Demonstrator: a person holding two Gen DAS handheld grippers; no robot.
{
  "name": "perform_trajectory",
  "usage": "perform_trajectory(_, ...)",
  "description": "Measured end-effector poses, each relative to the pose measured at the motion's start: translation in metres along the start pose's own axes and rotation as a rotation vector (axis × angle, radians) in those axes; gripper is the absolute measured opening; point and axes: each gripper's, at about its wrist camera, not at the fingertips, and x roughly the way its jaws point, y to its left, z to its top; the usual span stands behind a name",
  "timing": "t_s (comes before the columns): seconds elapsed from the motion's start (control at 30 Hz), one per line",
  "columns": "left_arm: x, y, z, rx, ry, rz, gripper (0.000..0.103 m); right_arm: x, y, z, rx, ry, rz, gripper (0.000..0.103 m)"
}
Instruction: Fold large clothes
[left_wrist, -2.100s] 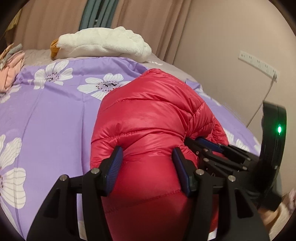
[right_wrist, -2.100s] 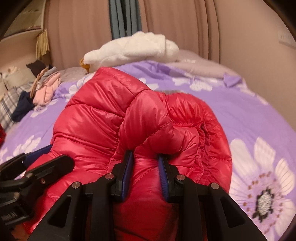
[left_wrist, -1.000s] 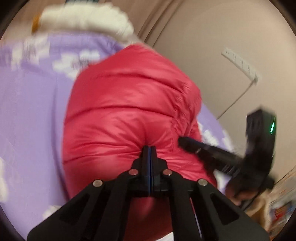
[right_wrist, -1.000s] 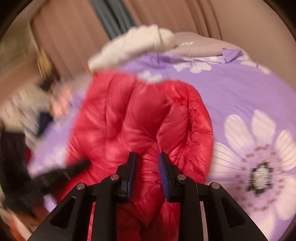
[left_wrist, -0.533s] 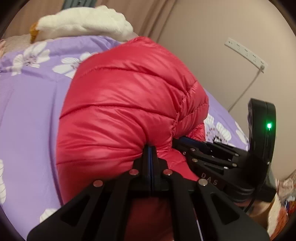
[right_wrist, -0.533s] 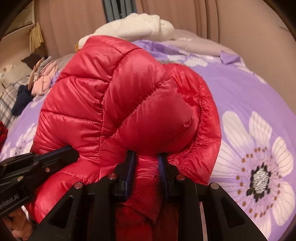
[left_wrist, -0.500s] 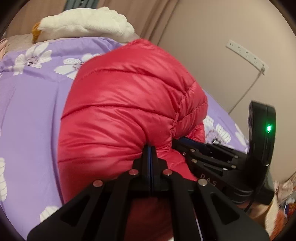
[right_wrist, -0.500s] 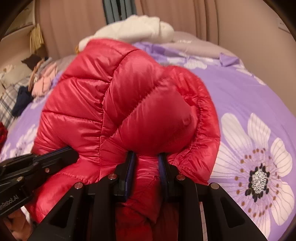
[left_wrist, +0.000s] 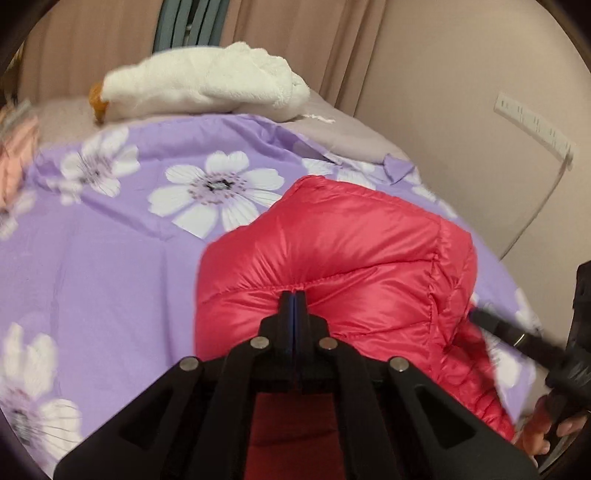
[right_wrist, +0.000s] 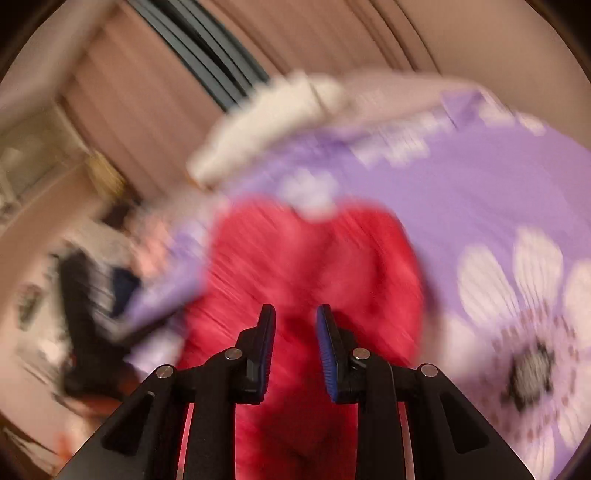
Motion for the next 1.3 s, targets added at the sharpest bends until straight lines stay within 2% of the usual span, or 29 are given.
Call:
perform_trajectory(0.07, 0.007, 0.001, 0.000, -0.021, 0.026, -0.025, 0.000, 0.016, 0.006, 0.012, -0.017, 0.006, -0.054, 0.026)
perform_trajectory(0.17, 0.021, -0.004, 0.002, 0.030, 0.056, 0.017, 0.000, 0.060, 0.001, 0.009, -0.022, 0.117, -0.127, 0.026)
perform_trajectory(0.27, 0.032, 0.000, 0.001, -0.018, 0.066, 0.008, 0.000, 0.083, -0.012, -0.007, -0.073, 0.131, -0.184, 0.019)
perform_trajectory(0.33, 0.039, 0.000, 0.000, -0.045, 0.064, -0.009, 0.000, 0.092, -0.018, -0.010, -0.092, 0.135, -0.215, 0.019)
perform_trajectory(0.47, 0.046, -0.010, -0.008, 0.023, 0.024, 0.044, 0.000, 0.094, -0.026, -0.014, -0.108, 0.117, -0.229, 0.019)
perform_trajectory(0.63, 0.052, -0.003, -0.012, -0.004, 0.015, 0.014, 0.000, 0.099, -0.030, -0.015, -0.113, 0.100, -0.234, 0.018)
perform_trajectory(0.8, 0.055, -0.014, -0.016, 0.049, -0.026, 0.082, 0.000, 0.102, -0.030, -0.017, -0.121, 0.087, -0.245, 0.018)
perform_trajectory(1.17, 0.063, -0.007, -0.020, 0.021, -0.060, 0.066, 0.000, 0.107, -0.033, -0.018, -0.117, 0.082, -0.244, 0.018)
perform_trajectory(1.3, 0.062, -0.012, -0.019, 0.040, -0.069, 0.096, 0.000, 0.104, -0.030, -0.017, -0.119, 0.074, -0.249, 0.018)
